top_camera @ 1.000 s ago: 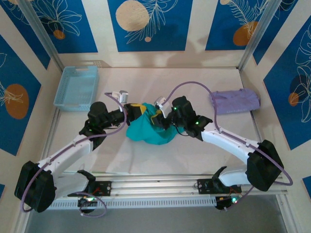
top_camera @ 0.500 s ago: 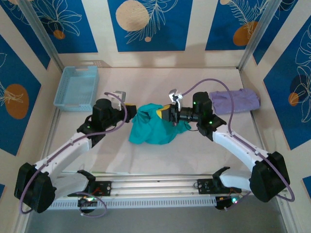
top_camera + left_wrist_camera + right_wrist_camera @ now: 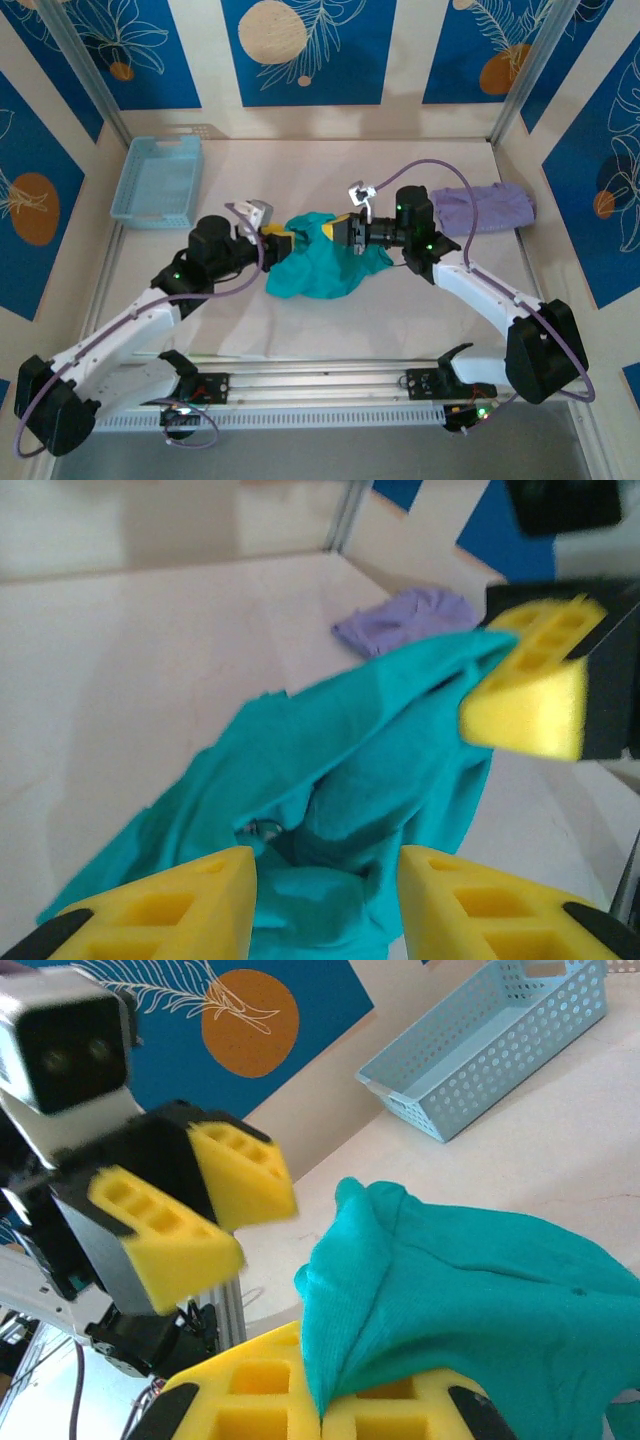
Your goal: Fold the inside-out t-shirt
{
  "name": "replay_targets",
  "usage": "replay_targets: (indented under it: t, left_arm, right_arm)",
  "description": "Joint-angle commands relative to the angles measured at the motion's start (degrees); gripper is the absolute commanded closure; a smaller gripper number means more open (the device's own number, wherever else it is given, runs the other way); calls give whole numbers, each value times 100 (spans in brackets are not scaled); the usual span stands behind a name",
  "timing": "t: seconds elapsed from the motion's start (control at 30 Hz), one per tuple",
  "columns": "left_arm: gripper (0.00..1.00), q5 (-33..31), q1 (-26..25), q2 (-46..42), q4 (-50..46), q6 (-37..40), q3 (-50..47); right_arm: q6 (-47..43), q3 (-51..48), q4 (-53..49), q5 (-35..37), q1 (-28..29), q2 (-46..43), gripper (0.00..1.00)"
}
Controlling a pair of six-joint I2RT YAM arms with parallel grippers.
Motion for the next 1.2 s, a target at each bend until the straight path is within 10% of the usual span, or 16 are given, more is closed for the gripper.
replay_targets:
  t: [0.0, 0.1, 0.3, 0.4, 0.6, 0.93, 1.17]
  left_arm:
    - [55, -408, -64, 431, -153, -72, 264]
    - [44, -1112, -59, 821, -471, -110, 534]
    - [33, -376, -42, 1551, 180, -135, 761]
    - [43, 155, -14, 1883, 508, -150, 924]
    - [96, 1359, 146, 1738, 778, -355, 826]
    - [100, 2865, 268, 791, 3075, -1479, -183]
    - [100, 2828, 303, 776, 3249, -1605, -249]
  right_arm:
    - [9, 170, 60, -275, -26, -18, 100]
    - [-137, 153, -101, -268, -46, -146, 100]
    - [-381, 97, -184, -531, -47, -217, 100]
    - [-713, 73, -523, -573, -111, -339, 100]
    - [-1068, 39, -1359, 285, -486, -757, 100]
    - [-1495, 151, -1952, 2255, 13, -647, 92]
    - [-1446, 745, -3042, 3358, 242, -411, 68]
